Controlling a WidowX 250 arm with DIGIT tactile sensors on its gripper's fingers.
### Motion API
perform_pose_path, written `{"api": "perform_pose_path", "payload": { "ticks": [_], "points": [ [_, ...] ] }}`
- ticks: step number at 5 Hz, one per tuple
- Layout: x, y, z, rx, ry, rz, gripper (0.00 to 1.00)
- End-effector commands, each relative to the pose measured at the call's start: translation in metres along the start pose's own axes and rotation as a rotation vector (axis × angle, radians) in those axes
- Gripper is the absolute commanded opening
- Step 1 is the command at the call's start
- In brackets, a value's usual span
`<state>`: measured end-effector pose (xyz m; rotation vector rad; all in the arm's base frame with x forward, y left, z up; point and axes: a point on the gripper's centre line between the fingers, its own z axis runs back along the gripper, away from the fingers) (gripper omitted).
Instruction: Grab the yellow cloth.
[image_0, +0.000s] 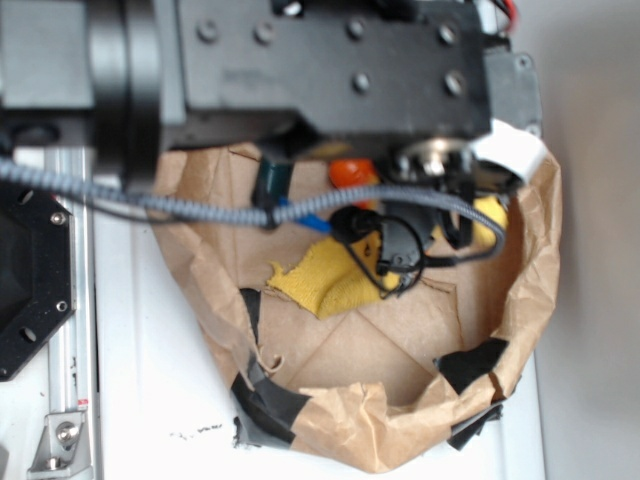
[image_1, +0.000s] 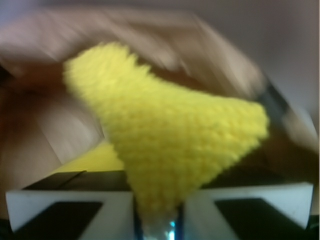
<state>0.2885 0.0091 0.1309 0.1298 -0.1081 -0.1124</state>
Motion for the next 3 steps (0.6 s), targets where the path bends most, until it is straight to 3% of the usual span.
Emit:
{"api": "perform_pose_path", "payload": {
  "ticks": [1, 3],
  "points": [
    [-0.036, -0.053, 0.076, 0.065, 0.054, 0.276, 0.00],
    [-0.048, -0.040, 0.076, 0.061, 0.004, 0.342, 0.00]
  ]
}}
